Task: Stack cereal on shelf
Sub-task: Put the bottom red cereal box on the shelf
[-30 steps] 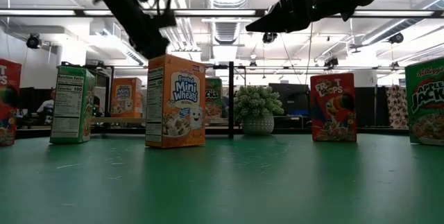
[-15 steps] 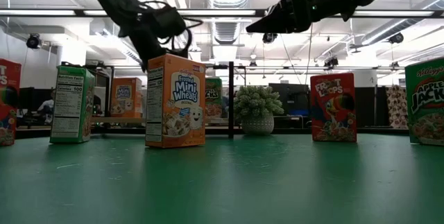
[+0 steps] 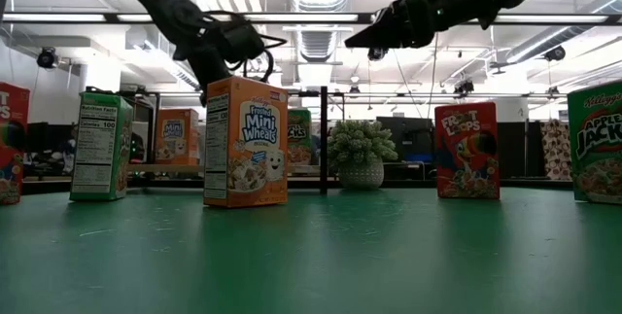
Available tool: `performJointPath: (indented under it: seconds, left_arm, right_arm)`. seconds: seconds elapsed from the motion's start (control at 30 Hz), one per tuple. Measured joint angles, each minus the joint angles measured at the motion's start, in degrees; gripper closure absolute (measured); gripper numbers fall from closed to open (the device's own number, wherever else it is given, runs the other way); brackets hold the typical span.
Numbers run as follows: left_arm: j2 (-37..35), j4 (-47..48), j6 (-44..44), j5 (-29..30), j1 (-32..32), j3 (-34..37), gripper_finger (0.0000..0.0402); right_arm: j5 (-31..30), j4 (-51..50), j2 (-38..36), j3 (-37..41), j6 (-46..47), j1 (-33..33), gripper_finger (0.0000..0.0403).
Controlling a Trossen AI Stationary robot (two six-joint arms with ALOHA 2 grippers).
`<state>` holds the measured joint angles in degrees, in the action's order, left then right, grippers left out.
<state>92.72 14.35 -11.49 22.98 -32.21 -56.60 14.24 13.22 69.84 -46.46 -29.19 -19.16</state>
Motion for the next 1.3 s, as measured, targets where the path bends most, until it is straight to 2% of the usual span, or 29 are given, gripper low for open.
performJointPath:
  seconds: [0.33,1.07,1.3]
  left_arm:
    - [0.01,-1.93,-0.06,0.0,-1.35,0.0,0.04]
    - [-1.13,6.04,-2.56,0.67,-2.0,0.0,0.04]
    - [-1.51,4.96,-5.56,1.64,-3.1,0.0,0.04]
  right_arm:
    - [-0.98,-0.58,0.0,0.0,0.0,0.0,0.0394]
    - [-0.98,-0.57,0.0,0.0,-0.27,0.0,0.0394]
    - [-0.96,-0.56,0.0,0.0,-0.33,-0.02,0.0394]
